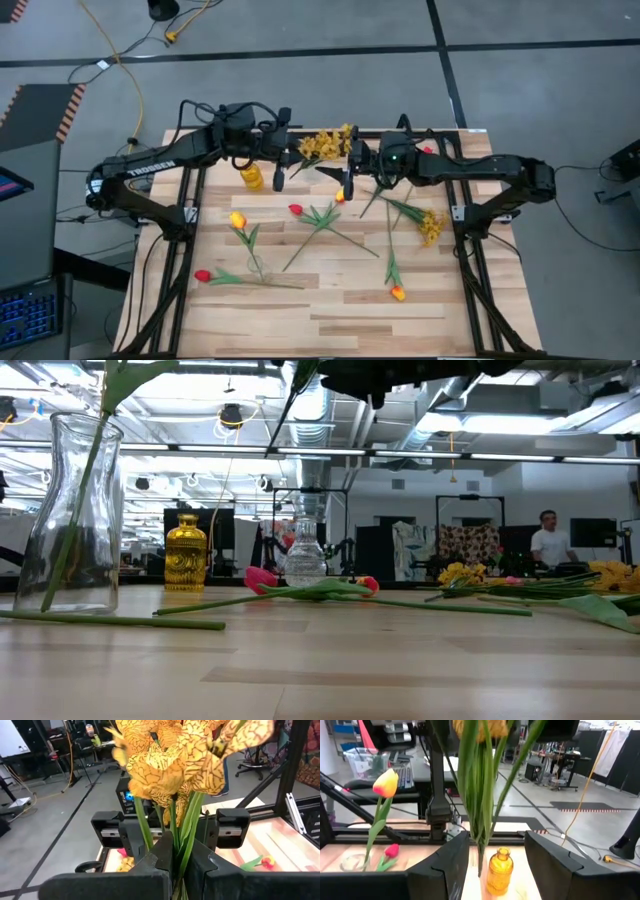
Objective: Sort flowers into vase by color
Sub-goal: Put the bottom yellow flowers into the top transparent vase
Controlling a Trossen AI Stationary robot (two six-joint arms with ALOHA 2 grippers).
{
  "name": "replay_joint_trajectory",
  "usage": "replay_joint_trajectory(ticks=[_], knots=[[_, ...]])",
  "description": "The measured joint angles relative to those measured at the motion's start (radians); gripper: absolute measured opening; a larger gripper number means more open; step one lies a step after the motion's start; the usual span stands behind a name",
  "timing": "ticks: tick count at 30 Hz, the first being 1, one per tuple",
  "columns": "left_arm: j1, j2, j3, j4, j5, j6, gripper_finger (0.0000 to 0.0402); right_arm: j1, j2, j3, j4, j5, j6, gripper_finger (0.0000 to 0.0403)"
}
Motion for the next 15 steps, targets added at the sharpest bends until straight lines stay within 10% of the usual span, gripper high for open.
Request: replay_joint_trajectory(ticks=[15], knots=[[-0.007, 0.011, 0.0, 0.1, 0.002, -0.024, 0.0007, 0.021, 0.01, 0.0, 0.16, 0.012, 0.011, 0.0221]])
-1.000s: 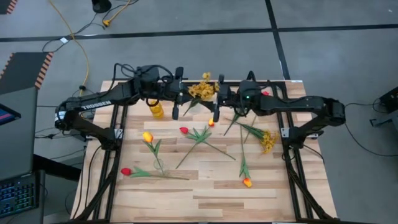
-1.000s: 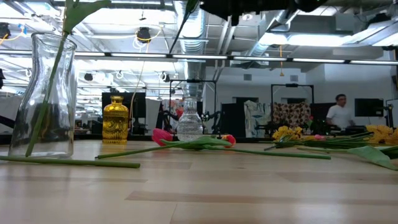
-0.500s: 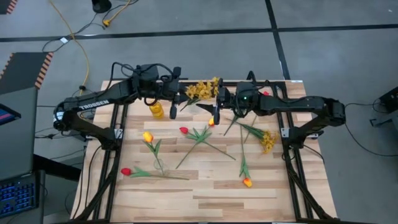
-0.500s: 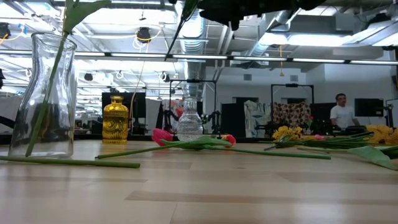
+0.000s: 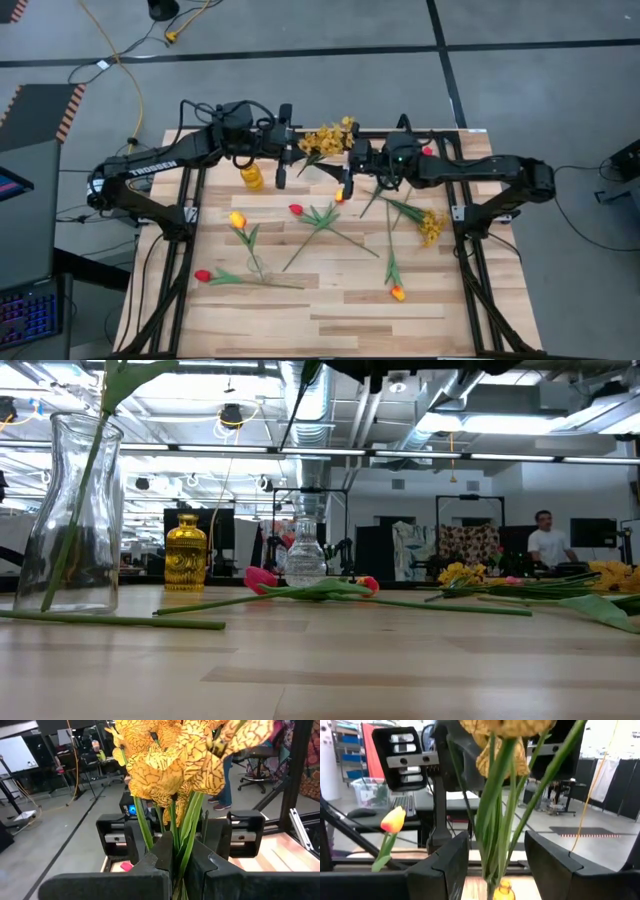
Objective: Sort flowers into vase by color
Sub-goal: Put the bottom yellow flowers into the top transparent vase
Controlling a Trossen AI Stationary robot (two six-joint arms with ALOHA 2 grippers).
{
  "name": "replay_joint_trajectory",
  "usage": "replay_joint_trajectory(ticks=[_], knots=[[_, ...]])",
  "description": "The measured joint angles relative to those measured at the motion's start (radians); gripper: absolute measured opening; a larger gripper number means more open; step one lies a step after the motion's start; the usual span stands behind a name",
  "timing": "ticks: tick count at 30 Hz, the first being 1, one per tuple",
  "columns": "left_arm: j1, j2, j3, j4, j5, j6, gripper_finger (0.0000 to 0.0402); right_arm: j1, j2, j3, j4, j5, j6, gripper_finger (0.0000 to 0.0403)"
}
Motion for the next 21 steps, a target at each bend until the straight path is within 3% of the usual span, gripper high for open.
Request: replay_joint_trajectory(ticks=[13, 21], knots=[[-0.025, 0.0, 0.0, 0.032, -0.021, -0.004, 0.0007, 0.004, 0.039, 0.0, 0.077, 0.022, -0.003, 0.0211], [-0.025, 0.0, 0.0, 0.03, -0.06, 0.001, 0.0007, 0.005, 0.04, 0.0, 0.082, 0.02, -0.003, 0.0101]])
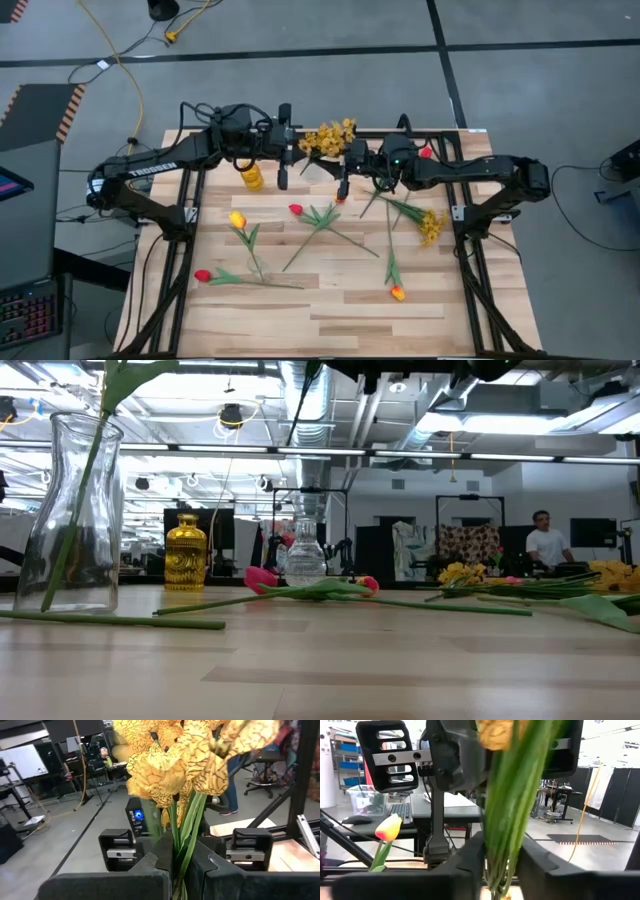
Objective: Sort flowers into vase by color
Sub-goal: Put the bottom yellow flowers into the top transparent vase
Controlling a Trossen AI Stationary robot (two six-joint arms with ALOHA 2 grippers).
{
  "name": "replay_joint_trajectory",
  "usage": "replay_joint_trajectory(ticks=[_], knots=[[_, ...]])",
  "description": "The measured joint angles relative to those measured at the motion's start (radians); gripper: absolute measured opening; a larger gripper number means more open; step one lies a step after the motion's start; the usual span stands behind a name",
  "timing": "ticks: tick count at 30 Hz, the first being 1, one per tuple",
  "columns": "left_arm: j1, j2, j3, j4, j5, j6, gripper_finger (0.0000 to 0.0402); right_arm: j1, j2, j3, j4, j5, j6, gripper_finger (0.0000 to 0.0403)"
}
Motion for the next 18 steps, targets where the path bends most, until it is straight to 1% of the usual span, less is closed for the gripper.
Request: replay_joint_trajectory(ticks=[3, 5, 8, 13, 16, 18], knots=[[0.0, 0.0, 0.0, -0.002, -0.004, 0.0, 0.0007, 0.0, 0.0, 0.0, -0.003, -0.001, 0.0, 0.0055], [0.0, 0.0, 0.0, -0.002, -0.001, 0.0, 0.001, 0.0, 0.0, 0.0, -0.002, -0.001, 0.0, 0.0036], [0.0, 0.0, 0.0, -0.008, -0.003, 0.0, 0.003, -0.002, 0.0, 0.0, -0.004, -0.001, 0.001, 0.0036], [0.0, -0.002, 0.0, -0.035, -0.017, -0.052, 0.0094, -0.004, 0.0, 0.0, -0.013, 0.0, 0.001, 0.0036], [0.003, -0.012, 0.022, -0.133, -0.035, -0.055, 0.0134, -0.02, 0.0, 0.0, -0.021, 0.0, 0.001, 0.0036], [0.007, -0.028, 0.044, -0.216, -0.078, -0.027, 0.0157, -0.038, 0.0, 0.0, -0.029, 0.0, 0.003, 0.0037]])
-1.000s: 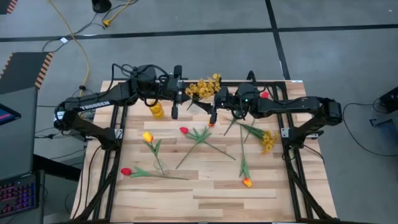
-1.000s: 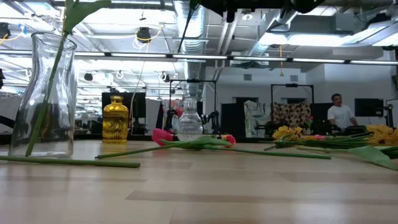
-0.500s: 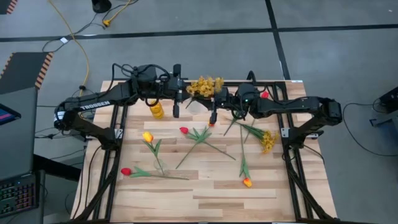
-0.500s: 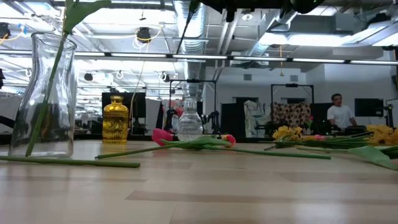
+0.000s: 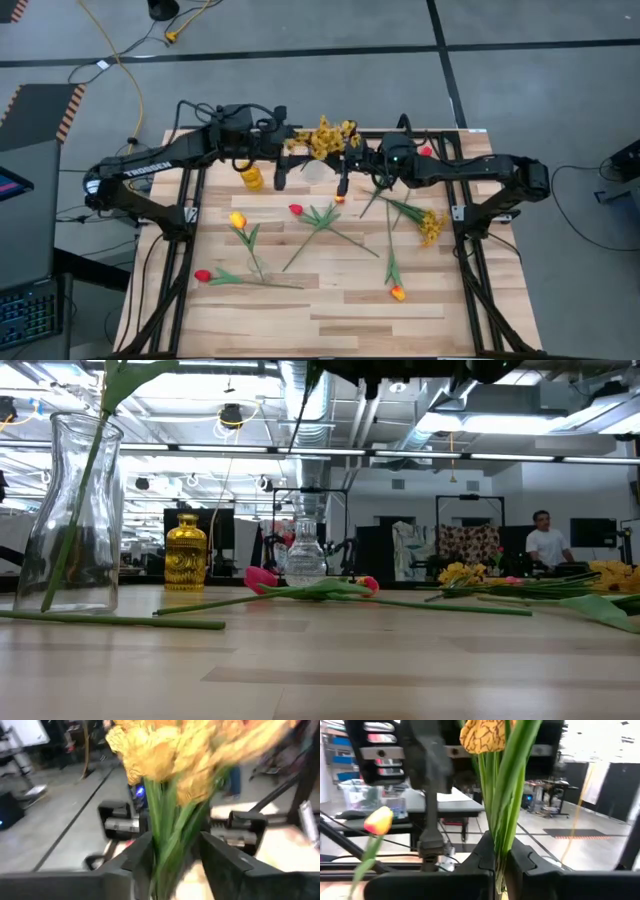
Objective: Sort flowers into vase by color
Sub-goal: Put the bottom yellow flowers into the top transparent vase
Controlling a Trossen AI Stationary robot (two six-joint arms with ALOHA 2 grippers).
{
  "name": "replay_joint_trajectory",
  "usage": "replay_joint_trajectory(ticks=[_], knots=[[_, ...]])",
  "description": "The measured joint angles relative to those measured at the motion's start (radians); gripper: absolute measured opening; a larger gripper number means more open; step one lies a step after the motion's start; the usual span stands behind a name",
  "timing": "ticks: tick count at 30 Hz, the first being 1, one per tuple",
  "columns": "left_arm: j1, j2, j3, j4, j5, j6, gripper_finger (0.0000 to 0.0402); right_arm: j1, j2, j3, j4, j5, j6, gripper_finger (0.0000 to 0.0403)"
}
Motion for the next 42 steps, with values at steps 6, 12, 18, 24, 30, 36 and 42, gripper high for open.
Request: replay_joint_trajectory(ticks=[6, 12, 18, 24, 30, 36, 42], knots=[[0.001, -0.058, 0.048, -0.179, -0.112, 0.065, 0.0197, -0.074, 0.01, 0.0, 0.013, 0.0, 0.037, 0.0037], [0.003, -0.15, 0.054, -0.313, -0.182, 0.065, 0.0199, -0.135, 0.083, 0.0, 0.039, 0.0, 0.049, 0.0037], [0.002, -0.212, 0.054, -0.442, -0.18, -0.007, 0.0194, -0.169, 0.172, 0.0, 0.069, 0.0, 0.049, 0.0038], [0.003, -0.237, 0.054, -0.527, -0.174, -0.047, 0.0195, -0.188, 0.231, 0.0, 0.116, 0.0, 0.016, 0.0038], [0.003, -0.237, 0.054, -0.558, -0.174, -0.053, 0.0195, -0.188, 0.242, 0.0, 0.093, 0.0, 0.016, 0.0039], [0.003, -0.235, 0.054, -0.556, -0.174, -0.05, 0.0195, -0.188, 0.241, 0.0, 0.065, 0.0, 0.016, 0.0049], [0.003, -0.235, 0.054, -0.556, -0.174, -0.053, 0.0194, -0.188, 0.241, 0.0, 0.018, 0.0, 0.016, 0.0055]])
